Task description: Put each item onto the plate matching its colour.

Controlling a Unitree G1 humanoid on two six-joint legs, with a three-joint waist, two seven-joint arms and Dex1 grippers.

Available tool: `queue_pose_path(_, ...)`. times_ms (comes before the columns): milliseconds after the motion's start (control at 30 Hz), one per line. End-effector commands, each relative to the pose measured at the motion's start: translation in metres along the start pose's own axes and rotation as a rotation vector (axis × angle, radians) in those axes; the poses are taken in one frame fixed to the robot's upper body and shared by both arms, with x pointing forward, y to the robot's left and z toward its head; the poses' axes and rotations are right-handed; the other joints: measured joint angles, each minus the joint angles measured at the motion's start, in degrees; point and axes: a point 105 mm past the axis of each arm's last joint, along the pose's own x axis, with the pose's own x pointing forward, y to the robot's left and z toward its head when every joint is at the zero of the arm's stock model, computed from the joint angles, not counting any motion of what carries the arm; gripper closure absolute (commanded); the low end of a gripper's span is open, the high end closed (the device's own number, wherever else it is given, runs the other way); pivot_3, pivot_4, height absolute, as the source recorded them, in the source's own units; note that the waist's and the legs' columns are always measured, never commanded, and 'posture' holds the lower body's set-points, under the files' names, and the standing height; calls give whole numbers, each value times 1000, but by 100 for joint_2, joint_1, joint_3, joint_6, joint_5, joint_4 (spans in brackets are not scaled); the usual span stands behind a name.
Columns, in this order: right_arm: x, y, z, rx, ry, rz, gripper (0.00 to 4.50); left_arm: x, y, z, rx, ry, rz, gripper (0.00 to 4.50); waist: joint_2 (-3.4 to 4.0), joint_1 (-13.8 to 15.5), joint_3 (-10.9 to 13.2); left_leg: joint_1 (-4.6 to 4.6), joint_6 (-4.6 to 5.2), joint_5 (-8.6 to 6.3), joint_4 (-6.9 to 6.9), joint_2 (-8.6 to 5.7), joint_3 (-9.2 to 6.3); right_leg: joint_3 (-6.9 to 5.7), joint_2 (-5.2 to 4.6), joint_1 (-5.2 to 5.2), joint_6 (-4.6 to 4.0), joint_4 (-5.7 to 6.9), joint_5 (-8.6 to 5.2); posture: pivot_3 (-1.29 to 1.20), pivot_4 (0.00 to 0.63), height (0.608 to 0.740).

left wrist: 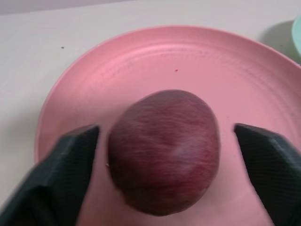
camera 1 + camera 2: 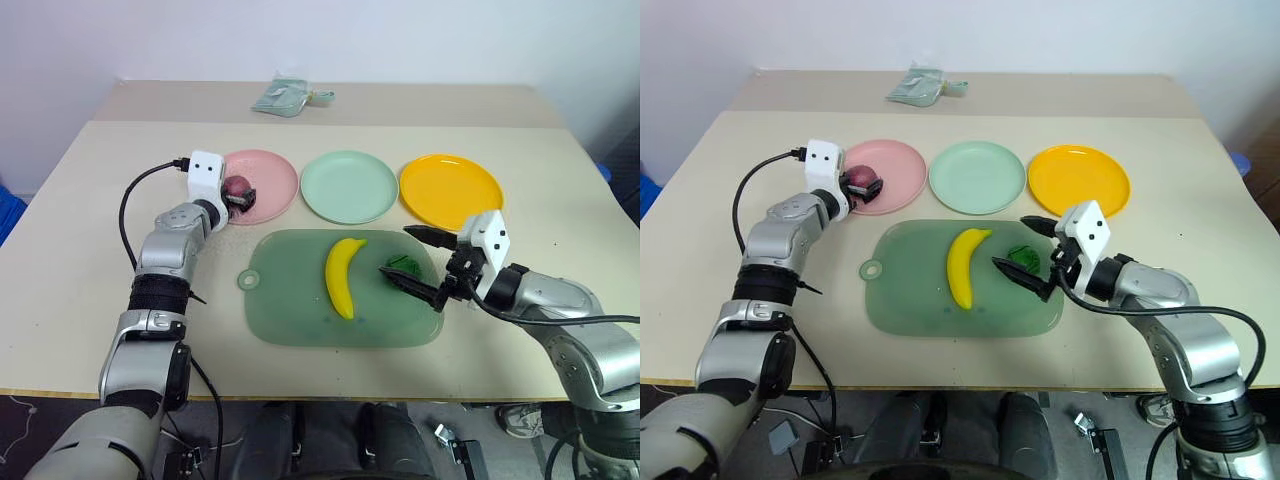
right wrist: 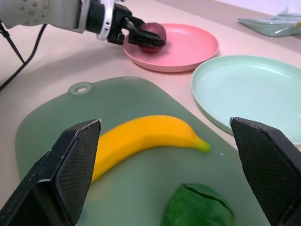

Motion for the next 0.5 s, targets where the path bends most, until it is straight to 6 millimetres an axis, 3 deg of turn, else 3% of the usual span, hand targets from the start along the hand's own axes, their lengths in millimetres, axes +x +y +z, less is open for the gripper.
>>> queue_pose_path(33,4,6,7,-51,-40,0,0,-5,9,30,-32,-101,23,33,0,-6,0,0,-1,0,0,0,0,0,0,0,0,0,0,0,150,740)
queue_pose_path(167,8,2,4,-44,-22,-34,0,-29,32,60,-141,-297,58,33,-2,-18,1,0,-1,0,0,2,0,0,0,-3,0,0,0,0,150,740)
queue_pose_path(267,11,1,6,-34,-16,-40,0,-56,42,69,-36,-393,58,33,-1,-64,1,0,-4,1,-1,4,0,0,-1,-4,0,0,0,0,150,740)
queue_pose_path(433,18,4,9,-48,-1,-8,0,-96,27,49,138,-397,-110,33,2,-139,-1,2,-7,1,-7,5,-1,0,-3,-4,-1,-4,0,0,150,740)
queue_pose_path(500,22,7,12,-42,-8,15,0,-114,4,28,200,-338,-266,33,0,-135,0,1,-8,1,-4,5,-5,-1,-3,-1,-1,-4,-1,0,150,740)
